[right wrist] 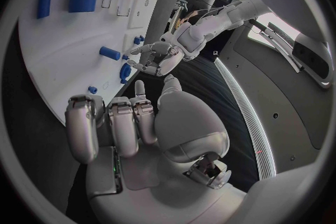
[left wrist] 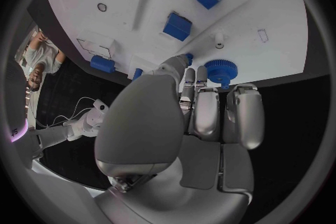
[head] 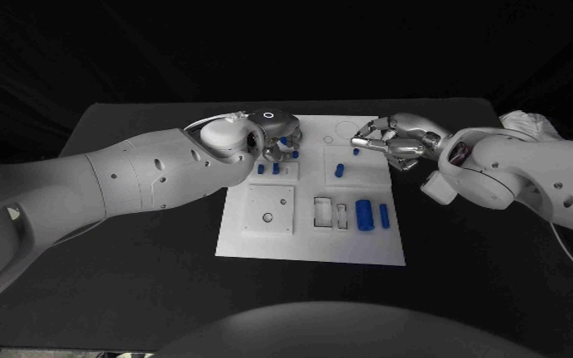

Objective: Assemble the parts on the task board

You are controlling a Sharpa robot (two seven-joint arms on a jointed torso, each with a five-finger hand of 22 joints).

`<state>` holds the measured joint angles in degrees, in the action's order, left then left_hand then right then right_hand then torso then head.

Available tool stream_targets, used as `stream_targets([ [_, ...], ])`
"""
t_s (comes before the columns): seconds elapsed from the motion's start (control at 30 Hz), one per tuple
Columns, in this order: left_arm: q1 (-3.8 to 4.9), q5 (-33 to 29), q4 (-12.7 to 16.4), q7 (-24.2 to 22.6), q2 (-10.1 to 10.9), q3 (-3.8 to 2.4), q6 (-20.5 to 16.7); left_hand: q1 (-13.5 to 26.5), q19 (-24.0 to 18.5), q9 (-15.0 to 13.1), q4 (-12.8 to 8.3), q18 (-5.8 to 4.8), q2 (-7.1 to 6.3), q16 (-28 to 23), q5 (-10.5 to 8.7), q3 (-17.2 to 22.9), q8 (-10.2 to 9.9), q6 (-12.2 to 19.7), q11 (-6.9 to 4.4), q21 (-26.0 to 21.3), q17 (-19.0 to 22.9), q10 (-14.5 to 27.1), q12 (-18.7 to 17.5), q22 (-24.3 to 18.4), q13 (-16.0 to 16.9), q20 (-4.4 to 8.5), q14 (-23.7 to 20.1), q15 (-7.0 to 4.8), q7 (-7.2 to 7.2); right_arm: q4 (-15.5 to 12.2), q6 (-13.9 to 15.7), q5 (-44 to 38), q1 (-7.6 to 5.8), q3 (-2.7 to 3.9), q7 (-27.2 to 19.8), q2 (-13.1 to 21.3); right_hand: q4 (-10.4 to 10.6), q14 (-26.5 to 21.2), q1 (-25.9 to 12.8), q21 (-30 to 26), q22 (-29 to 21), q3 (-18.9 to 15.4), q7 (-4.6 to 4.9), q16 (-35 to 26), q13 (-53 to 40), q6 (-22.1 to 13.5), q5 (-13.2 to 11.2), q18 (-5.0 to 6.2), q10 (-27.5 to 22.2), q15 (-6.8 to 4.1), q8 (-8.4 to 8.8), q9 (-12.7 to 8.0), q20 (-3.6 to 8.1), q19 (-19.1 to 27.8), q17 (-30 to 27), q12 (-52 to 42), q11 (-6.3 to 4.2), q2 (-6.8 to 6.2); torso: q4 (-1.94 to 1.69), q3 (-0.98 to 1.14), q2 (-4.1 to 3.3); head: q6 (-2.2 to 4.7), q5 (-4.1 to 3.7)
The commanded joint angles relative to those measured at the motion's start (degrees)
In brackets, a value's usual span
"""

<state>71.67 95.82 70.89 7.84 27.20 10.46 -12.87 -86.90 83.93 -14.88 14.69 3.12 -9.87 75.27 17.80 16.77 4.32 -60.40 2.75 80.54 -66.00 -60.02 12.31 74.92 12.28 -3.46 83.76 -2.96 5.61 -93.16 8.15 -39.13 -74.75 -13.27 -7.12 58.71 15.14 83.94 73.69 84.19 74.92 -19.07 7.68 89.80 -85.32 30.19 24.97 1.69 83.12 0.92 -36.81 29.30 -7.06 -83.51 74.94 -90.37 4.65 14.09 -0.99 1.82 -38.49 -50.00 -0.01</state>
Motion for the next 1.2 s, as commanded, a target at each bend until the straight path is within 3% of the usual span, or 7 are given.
stream_targets([
  [0.03, -0.05, -0.37, -0.14, -1.05, -0.27, -0.05, -0.13, -0.75, 1.38, 0.12, -0.12, -0.51, 0.08, -0.48, 0.32, 0.5, 0.24, -0.42, -0.12, -0.35, 0.29, -0.78, -0.09, 10.02, -0.1, 0.04, 0.26, 0.11, -0.08, -0.08, -1.21, -0.14, 0.05, -0.01, 0.3, 0.0, 0.19, 6.06, 0.46, -0.24, 12.31, 0.24, 0.12, 0.2, -4.68, 0.39, 0.3, 0.41, 6.88, -0.37, 0.04, 0.08, 0.04, 0.32, 15.06, 0.37, -1.33, 0.22, -0.05, 0.01, 0.03, 0.0, -0.03],
  [0.77, -0.81, -0.56, -1.99, -2.42, -1.52, -0.05, -0.71, -1.22, 1.09, 0.79, -1.1, -0.38, -0.23, -1.37, 0.2, 1.5, -0.43, 0.53, -0.35, -0.9, 1.86, -2.01, -0.2, 9.86, -0.35, 0.12, -0.37, -0.01, -0.25, -0.13, -1.9, -0.14, 0.05, -0.01, 1.2, 0.01, 0.41, 6.06, 0.59, -0.22, 12.32, 0.27, 0.18, 0.2, -4.68, 1.57, 0.38, 0.39, 6.88, -0.28, -0.35, 0.16, 0.01, 0.29, 15.06, 0.37, -1.21, 0.16, -0.05, 0.03, 0.01, 0.0, -0.34],
  [1.2, -1.11, -0.56, -2.96, -2.82, -2.2, -0.05, -1.09, -1.38, 0.79, 0.91, -1.78, -0.23, 0.24, -2.52, -0.27, 2.24, -0.01, -0.05, -1.0, -1.54, 3.68, -3.15, -0.13, 9.64, -0.44, 0.38, -0.93, -0.4, -1.53, -0.13, -2.33, -0.16, 0.05, -0.01, 1.81, -0.11, 0.49, 6.06, 0.64, -0.26, 12.3, 0.31, 0.18, 0.2, -4.68, 1.97, 0.39, 0.4, 6.88, -0.24, -0.44, 0.17, -0.01, 0.33, 15.06, 0.37, -1.17, 0.18, 0.08, 0.0, -0.03, 0.0, -0.41],
])
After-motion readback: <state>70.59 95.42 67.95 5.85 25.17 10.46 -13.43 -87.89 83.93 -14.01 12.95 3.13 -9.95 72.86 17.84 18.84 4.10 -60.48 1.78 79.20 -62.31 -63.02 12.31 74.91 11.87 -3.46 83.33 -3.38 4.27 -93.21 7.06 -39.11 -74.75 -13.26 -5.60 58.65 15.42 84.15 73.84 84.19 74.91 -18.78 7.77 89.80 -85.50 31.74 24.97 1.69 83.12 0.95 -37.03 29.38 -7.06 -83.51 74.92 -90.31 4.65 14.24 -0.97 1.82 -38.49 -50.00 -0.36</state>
